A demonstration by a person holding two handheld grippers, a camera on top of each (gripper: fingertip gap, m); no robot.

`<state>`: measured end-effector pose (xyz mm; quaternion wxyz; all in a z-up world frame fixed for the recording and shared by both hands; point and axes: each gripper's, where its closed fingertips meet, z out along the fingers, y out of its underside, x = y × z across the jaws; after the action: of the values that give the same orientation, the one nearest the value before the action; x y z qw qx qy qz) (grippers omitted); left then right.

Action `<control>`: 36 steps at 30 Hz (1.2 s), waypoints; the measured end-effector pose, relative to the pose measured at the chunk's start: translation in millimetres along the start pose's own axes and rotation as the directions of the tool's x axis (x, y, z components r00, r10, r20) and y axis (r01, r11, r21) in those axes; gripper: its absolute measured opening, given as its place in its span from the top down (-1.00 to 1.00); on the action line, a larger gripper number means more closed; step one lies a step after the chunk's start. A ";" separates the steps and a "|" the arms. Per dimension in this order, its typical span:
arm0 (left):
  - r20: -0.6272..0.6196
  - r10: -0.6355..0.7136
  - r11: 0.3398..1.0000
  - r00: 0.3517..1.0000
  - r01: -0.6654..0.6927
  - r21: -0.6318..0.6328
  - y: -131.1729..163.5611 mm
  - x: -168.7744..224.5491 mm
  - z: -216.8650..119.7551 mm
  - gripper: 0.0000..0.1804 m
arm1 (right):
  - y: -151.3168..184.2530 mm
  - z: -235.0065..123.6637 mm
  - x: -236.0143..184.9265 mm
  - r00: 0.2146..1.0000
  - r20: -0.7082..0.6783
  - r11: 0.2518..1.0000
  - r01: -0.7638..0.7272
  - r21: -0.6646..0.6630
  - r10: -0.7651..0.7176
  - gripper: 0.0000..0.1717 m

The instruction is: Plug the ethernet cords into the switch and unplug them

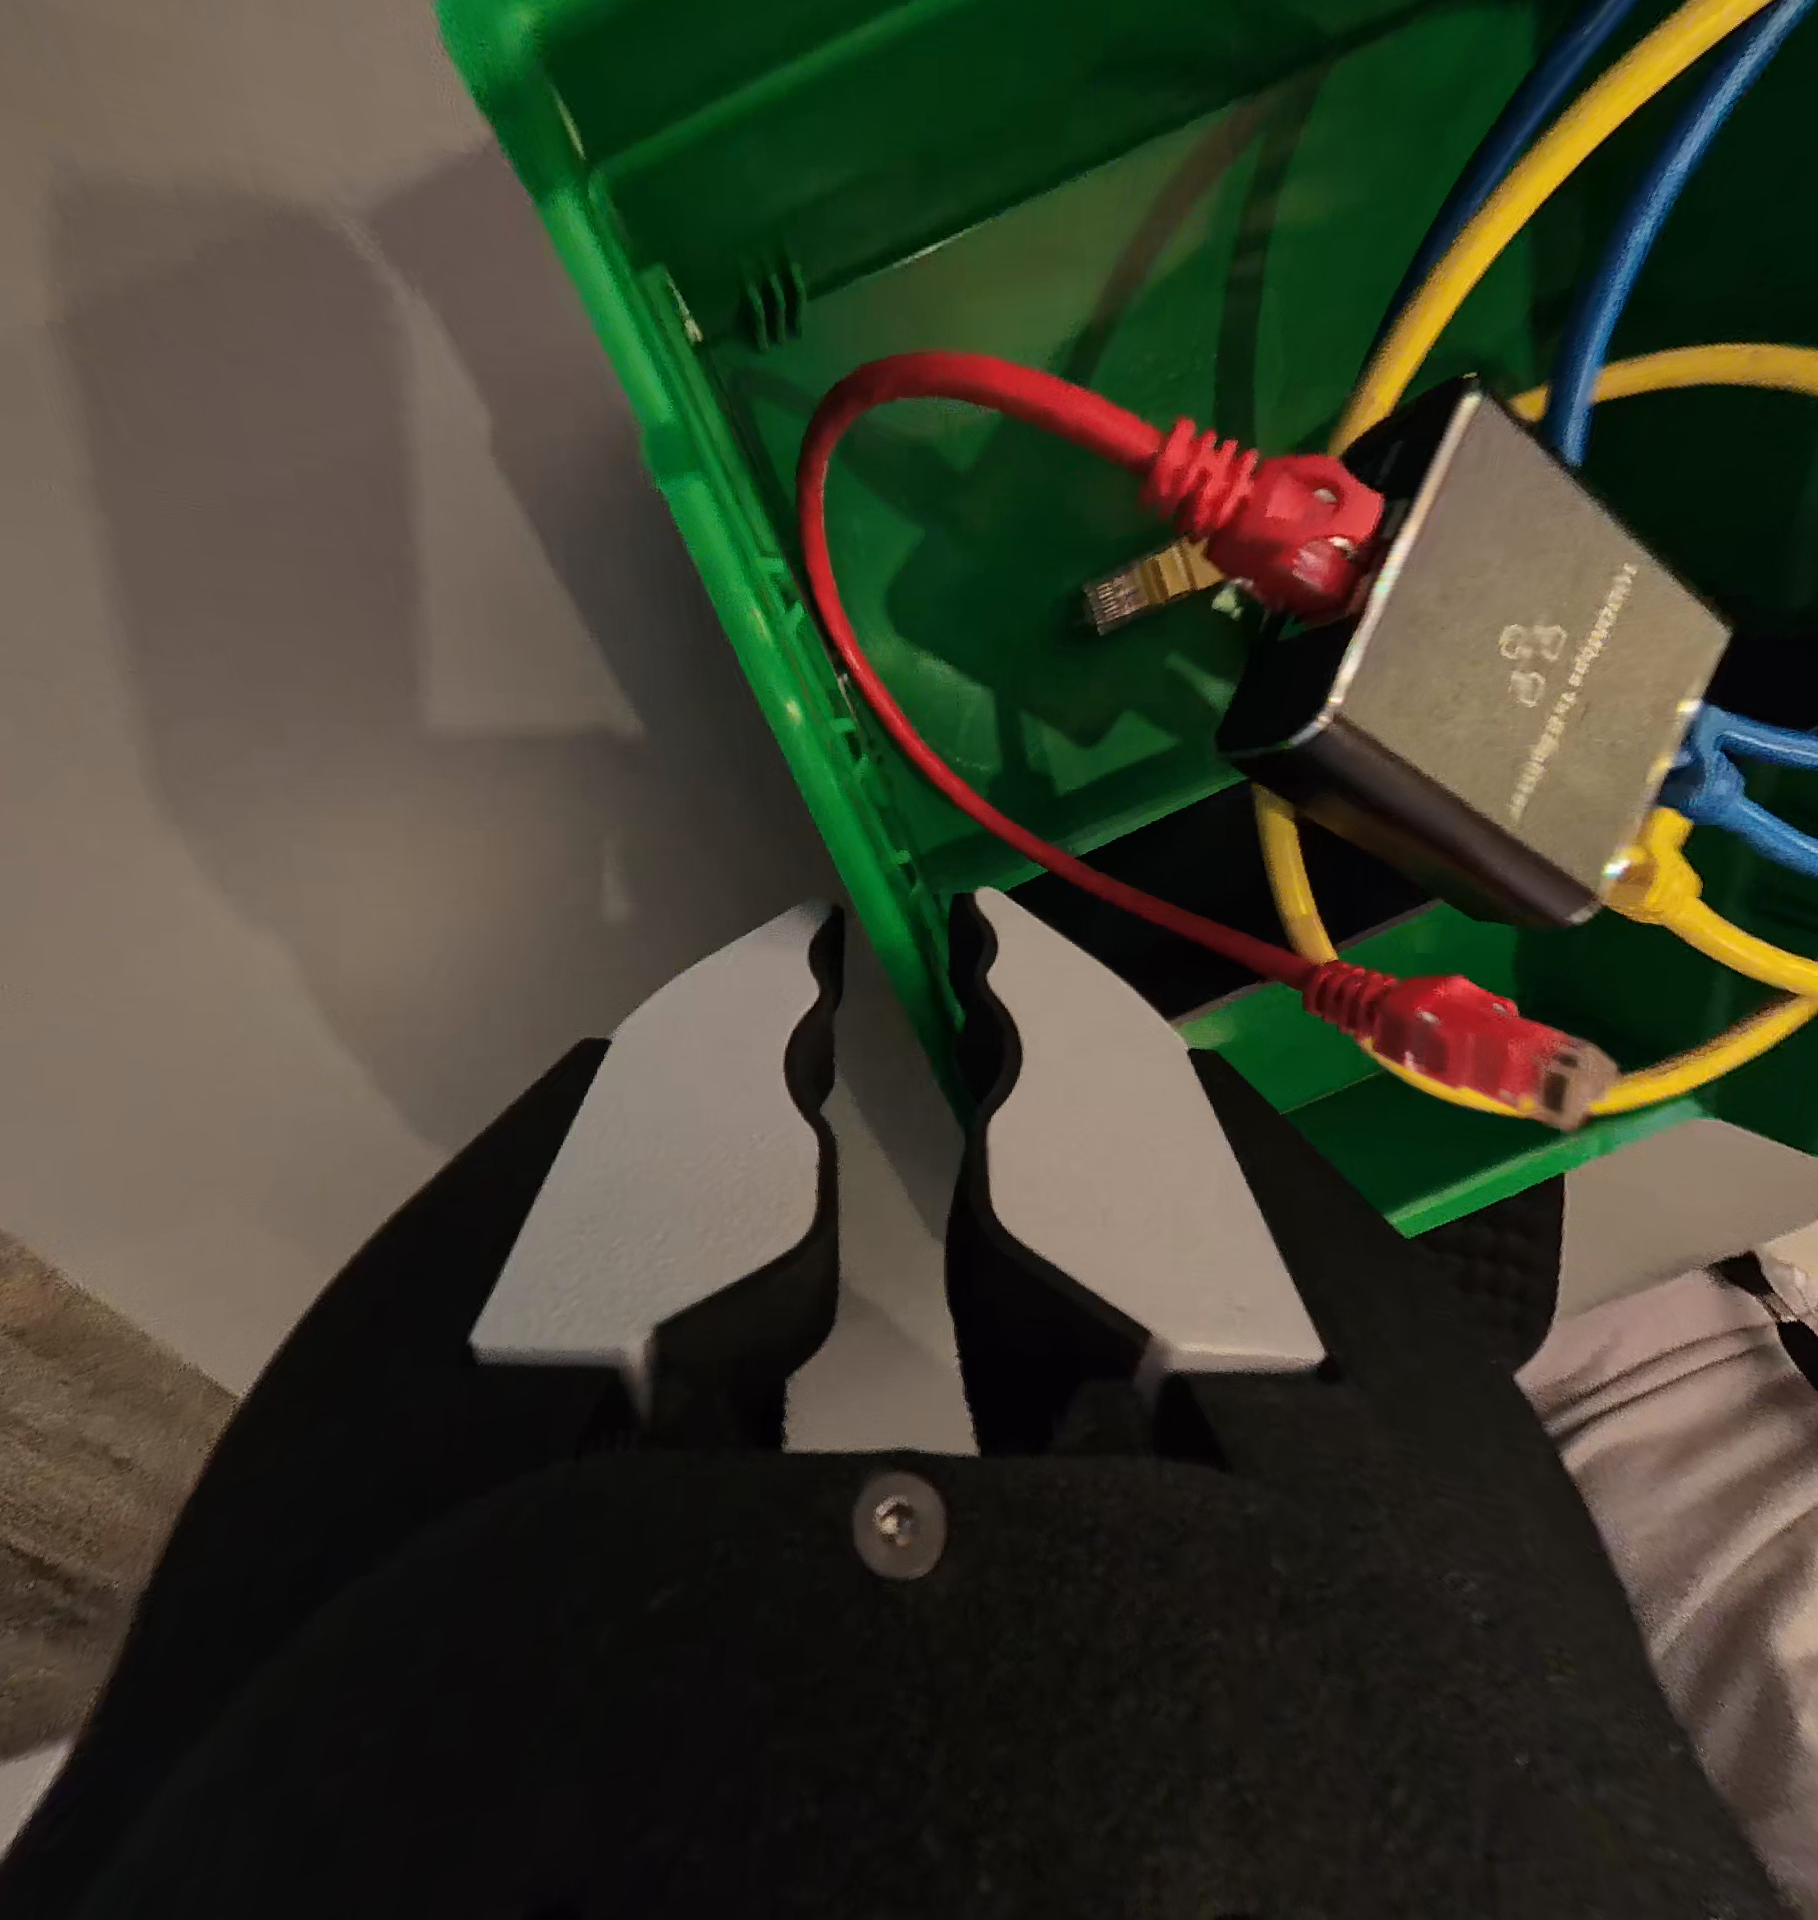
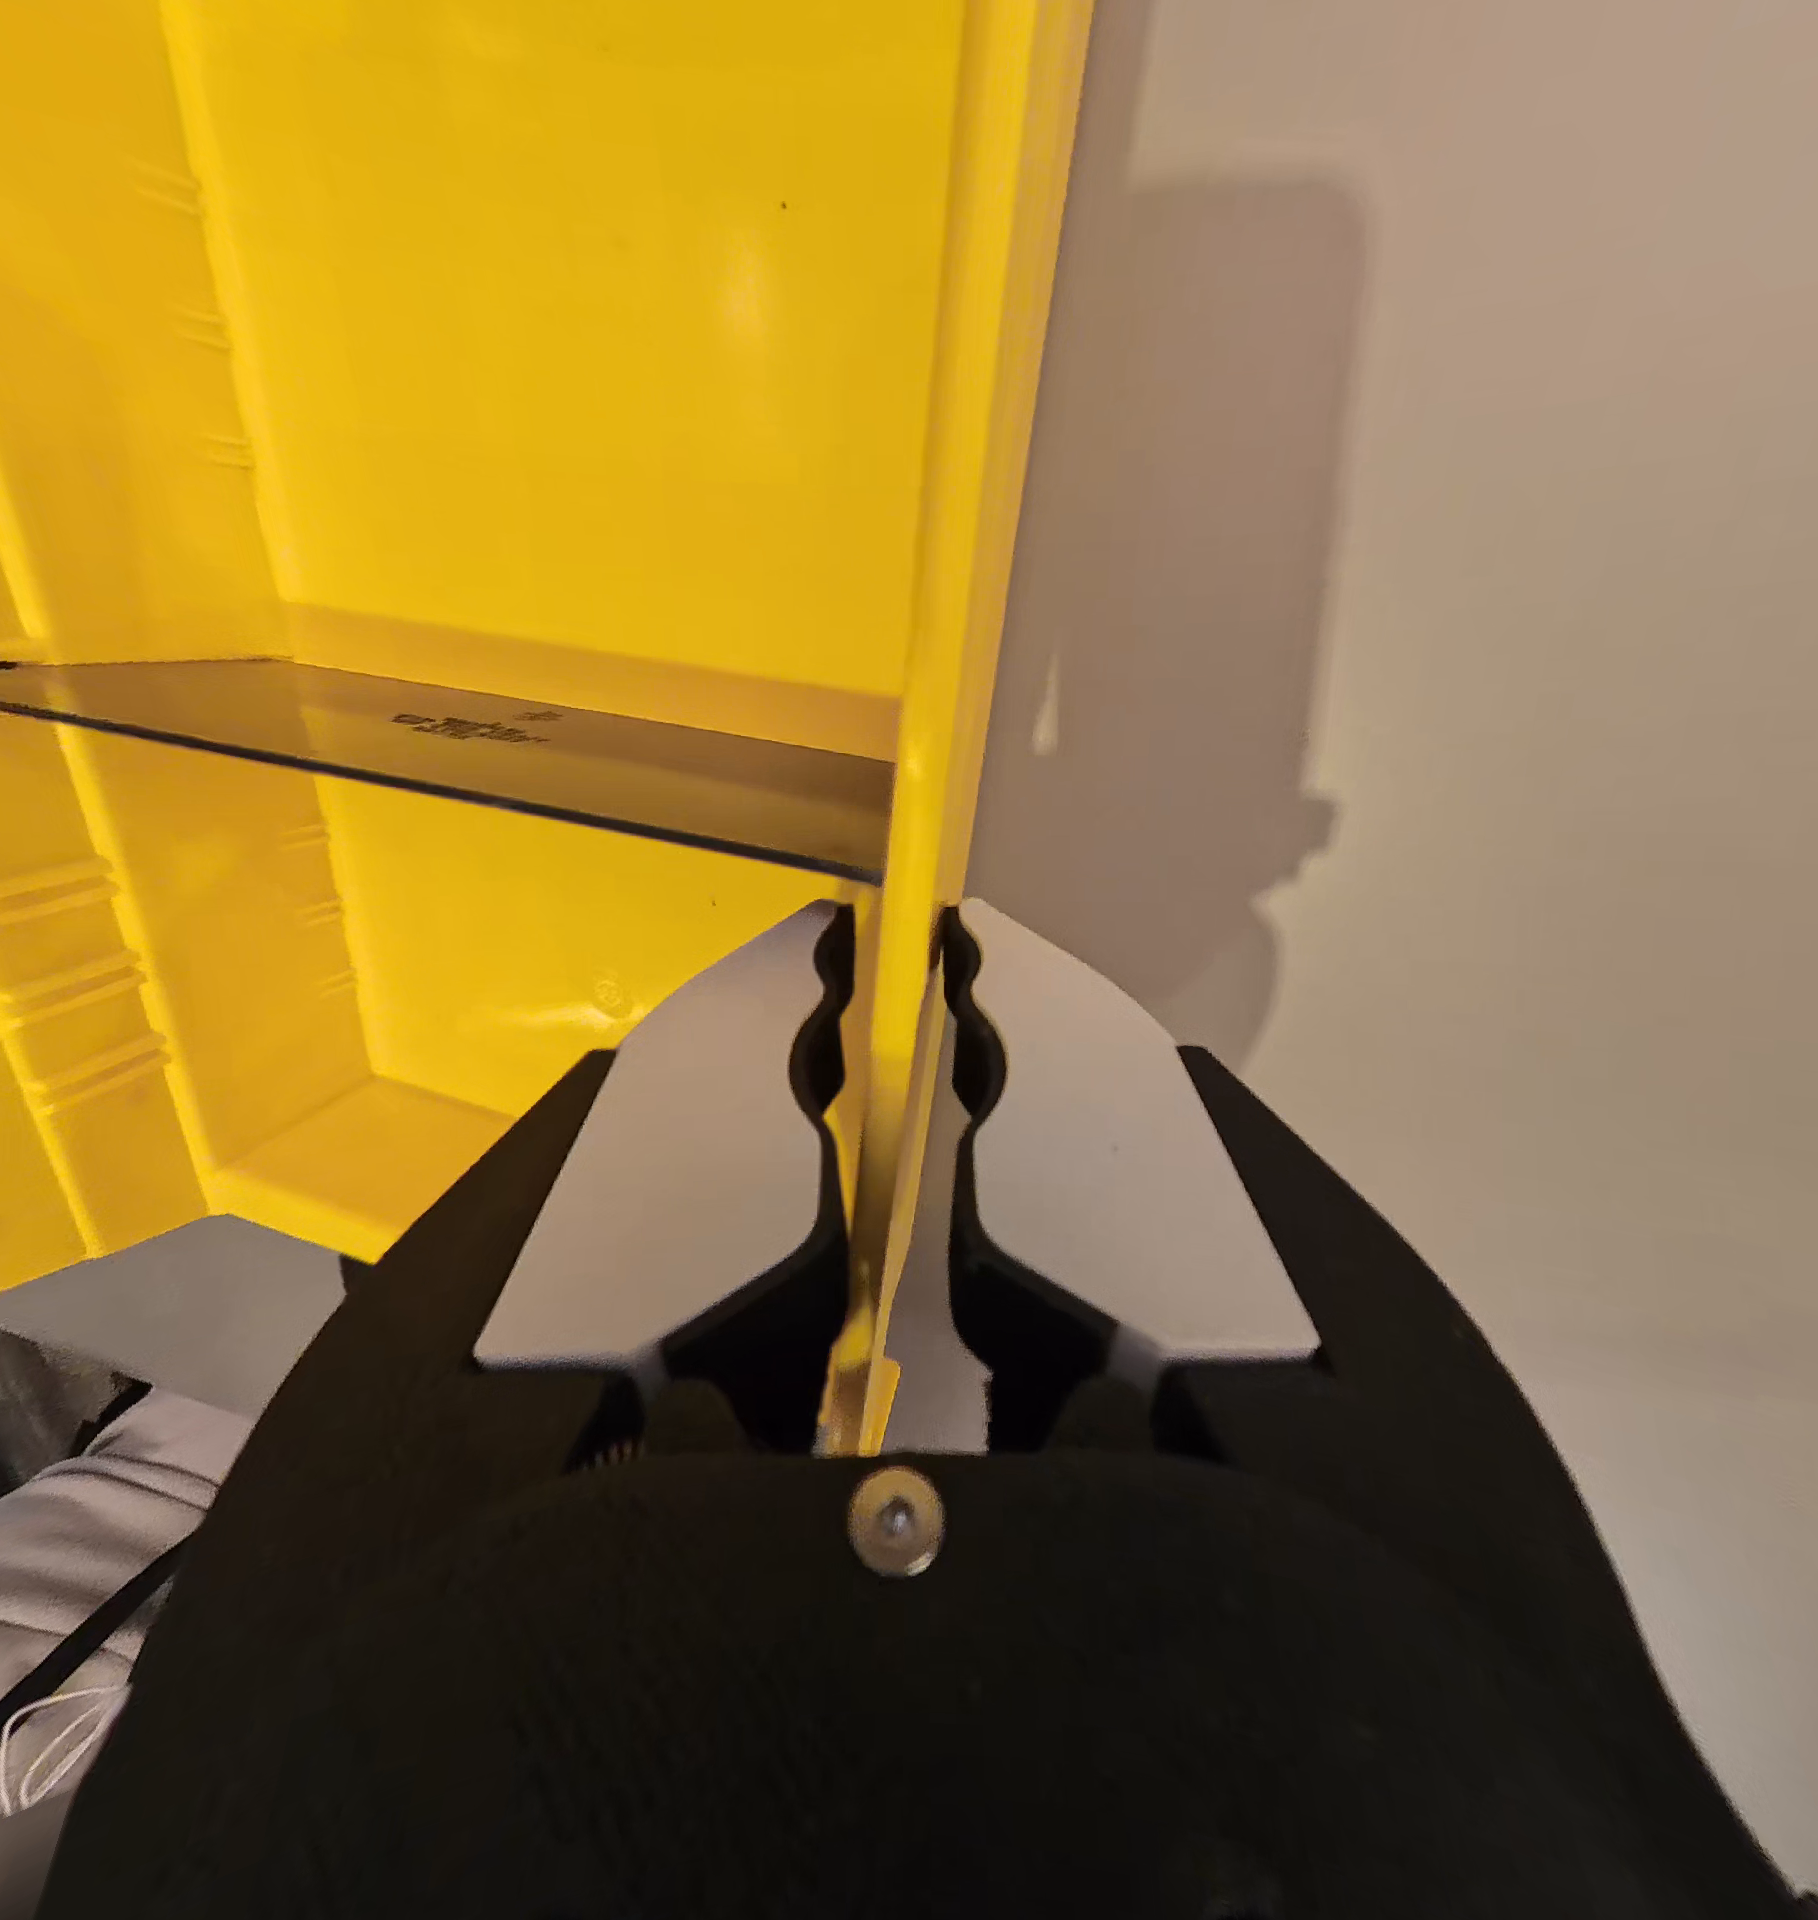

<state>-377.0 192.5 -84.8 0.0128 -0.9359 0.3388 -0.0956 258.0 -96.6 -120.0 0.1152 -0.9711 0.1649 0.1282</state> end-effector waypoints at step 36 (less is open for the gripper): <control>0.660 0.630 -0.279 -0.408 -0.913 -0.298 -57.3 69.2 -0.8 0.60 | -106.3 -217.7 -168.7 0.930 0.056 0.133 -0.008 0.991 -0.363 0.60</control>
<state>-288.9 192.6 -67.2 0.3918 -0.2363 0.8663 0.2004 187.2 -7.8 152.4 0.7529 -0.6444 0.0714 0.1132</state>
